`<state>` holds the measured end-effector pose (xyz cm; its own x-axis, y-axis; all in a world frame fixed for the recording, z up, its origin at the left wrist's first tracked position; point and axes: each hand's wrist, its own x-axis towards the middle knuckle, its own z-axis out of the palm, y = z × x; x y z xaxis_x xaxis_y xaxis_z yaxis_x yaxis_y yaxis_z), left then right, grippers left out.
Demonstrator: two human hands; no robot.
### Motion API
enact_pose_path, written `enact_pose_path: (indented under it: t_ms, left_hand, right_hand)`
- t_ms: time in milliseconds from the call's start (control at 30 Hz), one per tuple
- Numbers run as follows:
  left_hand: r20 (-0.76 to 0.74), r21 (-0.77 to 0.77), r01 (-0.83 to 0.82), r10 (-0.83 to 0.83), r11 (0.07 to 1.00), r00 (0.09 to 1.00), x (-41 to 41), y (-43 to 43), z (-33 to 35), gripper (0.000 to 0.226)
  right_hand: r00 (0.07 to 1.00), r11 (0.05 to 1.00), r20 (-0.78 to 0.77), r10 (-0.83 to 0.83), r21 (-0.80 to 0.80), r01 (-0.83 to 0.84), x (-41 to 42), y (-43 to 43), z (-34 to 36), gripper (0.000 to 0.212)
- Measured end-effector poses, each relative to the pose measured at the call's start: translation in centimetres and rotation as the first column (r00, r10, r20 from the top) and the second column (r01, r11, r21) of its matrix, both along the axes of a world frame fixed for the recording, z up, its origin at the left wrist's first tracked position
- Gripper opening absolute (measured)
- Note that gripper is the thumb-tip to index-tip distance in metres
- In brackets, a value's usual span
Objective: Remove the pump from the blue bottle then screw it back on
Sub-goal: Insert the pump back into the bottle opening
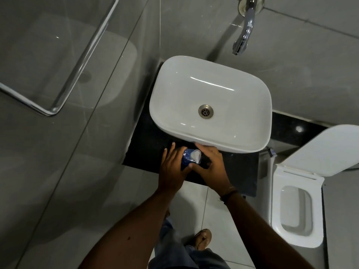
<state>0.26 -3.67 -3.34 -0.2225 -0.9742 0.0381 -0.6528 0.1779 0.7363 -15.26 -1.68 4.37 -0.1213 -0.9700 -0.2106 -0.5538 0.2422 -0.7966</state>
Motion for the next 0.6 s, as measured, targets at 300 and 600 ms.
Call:
enact_pose_path:
  t_ms: [300,600]
  left_hand:
    - [0.010,-0.031,-0.006,0.006,0.999,1.000,-0.1,-0.1,0.2,0.078]
    - [0.014,-0.056,-0.015,0.016,0.998,1.000,-0.1,0.2,0.3,0.084]
  right_hand:
    - [0.999,0.999,-0.003,0.035,-0.033,-0.035,-0.2,-1.2,-0.3,0.041]
    - [0.979,0.975,0.040,-0.201,-0.085,0.203,1.4,-0.9,-0.5,0.023]
